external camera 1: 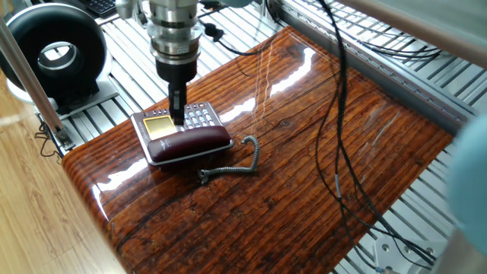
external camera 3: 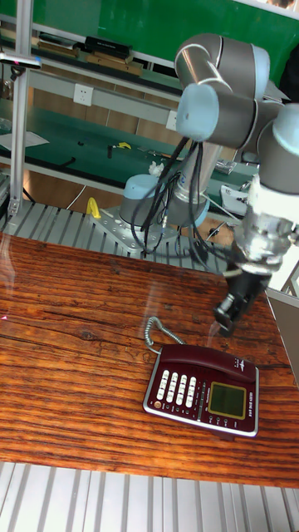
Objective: Place the handset of the telephone on the corresponding phone cradle
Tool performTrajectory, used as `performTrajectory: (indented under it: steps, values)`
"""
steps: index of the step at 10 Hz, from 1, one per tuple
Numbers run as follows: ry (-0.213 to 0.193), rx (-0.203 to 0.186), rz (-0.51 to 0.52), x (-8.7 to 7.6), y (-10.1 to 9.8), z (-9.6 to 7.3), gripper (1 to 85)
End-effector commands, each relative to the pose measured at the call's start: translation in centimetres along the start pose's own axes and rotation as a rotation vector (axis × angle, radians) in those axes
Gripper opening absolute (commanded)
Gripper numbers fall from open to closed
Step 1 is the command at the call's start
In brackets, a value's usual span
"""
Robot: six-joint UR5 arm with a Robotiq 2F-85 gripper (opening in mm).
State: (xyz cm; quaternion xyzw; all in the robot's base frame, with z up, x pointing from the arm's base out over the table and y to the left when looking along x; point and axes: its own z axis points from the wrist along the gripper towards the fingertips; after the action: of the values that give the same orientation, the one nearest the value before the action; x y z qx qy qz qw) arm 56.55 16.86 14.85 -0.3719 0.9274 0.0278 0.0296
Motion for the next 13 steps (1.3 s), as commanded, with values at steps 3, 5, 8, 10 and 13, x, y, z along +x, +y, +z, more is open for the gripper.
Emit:
performTrajectory:
  steps: [3, 5, 8, 10, 13]
  values:
    - [-0.008, 0.100, 0.245, 1.3, -2.3, -0.9, 1.0]
    - [-0.084, 0.074, 0.384, -0.5, -2.0, -0.9, 1.0]
    - [-0.085, 0.061, 0.498, -0.5, -1.8, -0.9, 1.0]
    - [-0.017, 0.005, 0.533, 1.3, -5.2, -3.1, 1.0]
    - [-0.098, 0.032, 0.583, 3.2, -12.6, -3.2, 1.0]
